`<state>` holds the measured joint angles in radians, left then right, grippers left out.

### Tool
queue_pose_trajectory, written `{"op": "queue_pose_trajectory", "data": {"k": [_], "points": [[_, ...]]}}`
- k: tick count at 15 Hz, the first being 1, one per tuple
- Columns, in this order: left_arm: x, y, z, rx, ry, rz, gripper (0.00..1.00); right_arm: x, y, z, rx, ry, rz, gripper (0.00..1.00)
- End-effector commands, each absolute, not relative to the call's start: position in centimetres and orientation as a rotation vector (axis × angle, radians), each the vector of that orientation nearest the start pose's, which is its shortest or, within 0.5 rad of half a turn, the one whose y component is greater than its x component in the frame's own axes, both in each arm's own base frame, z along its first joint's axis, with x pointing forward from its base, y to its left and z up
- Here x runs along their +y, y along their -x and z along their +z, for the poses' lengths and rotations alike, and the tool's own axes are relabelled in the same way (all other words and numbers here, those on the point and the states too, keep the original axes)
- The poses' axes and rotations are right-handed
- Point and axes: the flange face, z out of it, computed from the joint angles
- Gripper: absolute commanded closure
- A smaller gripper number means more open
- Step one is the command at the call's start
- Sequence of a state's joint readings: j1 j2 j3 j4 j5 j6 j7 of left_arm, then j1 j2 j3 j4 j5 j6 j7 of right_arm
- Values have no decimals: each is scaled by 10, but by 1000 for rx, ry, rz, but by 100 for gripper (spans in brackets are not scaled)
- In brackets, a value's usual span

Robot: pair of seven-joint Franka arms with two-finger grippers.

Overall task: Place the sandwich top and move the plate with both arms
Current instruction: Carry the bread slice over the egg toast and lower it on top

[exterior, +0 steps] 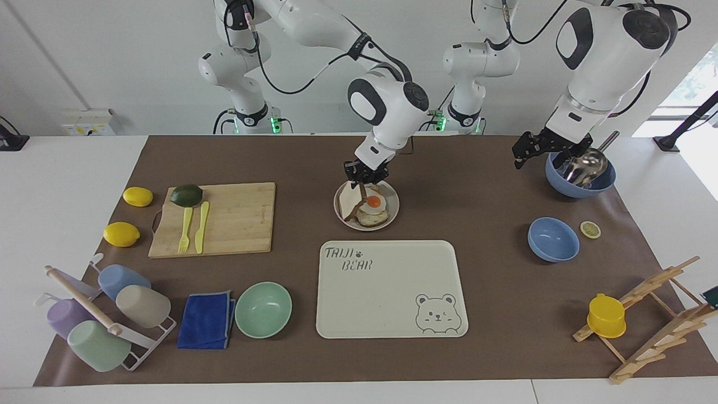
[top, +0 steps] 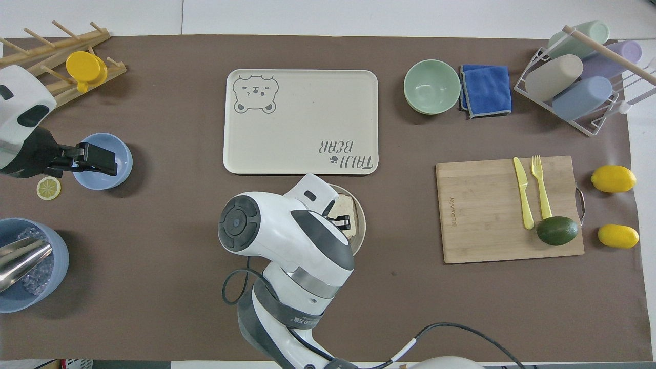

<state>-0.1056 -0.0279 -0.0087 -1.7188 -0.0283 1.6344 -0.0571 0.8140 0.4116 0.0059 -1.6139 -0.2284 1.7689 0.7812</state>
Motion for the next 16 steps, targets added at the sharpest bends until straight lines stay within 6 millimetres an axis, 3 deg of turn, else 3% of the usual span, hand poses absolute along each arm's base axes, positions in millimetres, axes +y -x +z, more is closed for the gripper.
{"op": "queue_pose_trajectory", "data": {"k": [1,2,3,4,5,6,8,9,12,13,15,16], "points": [[-61,-538,582,86,3158,78,0,470,-442,363,-186,3433,24,100],[-61,-539,581,86,3158,78,0,468,-442,363,-182,3433,28,88],[-60,-539,581,87,3156,77,0,467,-443,362,-167,3421,46,63],[-60,-539,581,87,3156,77,0,466,-444,360,-155,3393,89,47],[-60,-539,581,87,3156,77,0,469,-445,359,-137,3358,93,5],[-60,-539,581,84,3156,77,0,471,-444,360,-139,3348,81,0],[-61,-540,581,77,3159,63,0,468,-450,377,-122,3323,45,0],[-61,-541,580,74,3158,49,0,456,-460,391,-84,3309,21,0],[-68,-540,576,63,3164,31,0,406,-494,436,-3,3269,-13,0],[-70,-538,572,69,3166,31,0,379,-508,455,15,3262,-19,0],[-79,-533,557,35,3170,35,0,328,-528,475,55,3274,18,0],[-93,-529,549,38,3169,41,0,305,-534,486,87,3278,36,0]]}}
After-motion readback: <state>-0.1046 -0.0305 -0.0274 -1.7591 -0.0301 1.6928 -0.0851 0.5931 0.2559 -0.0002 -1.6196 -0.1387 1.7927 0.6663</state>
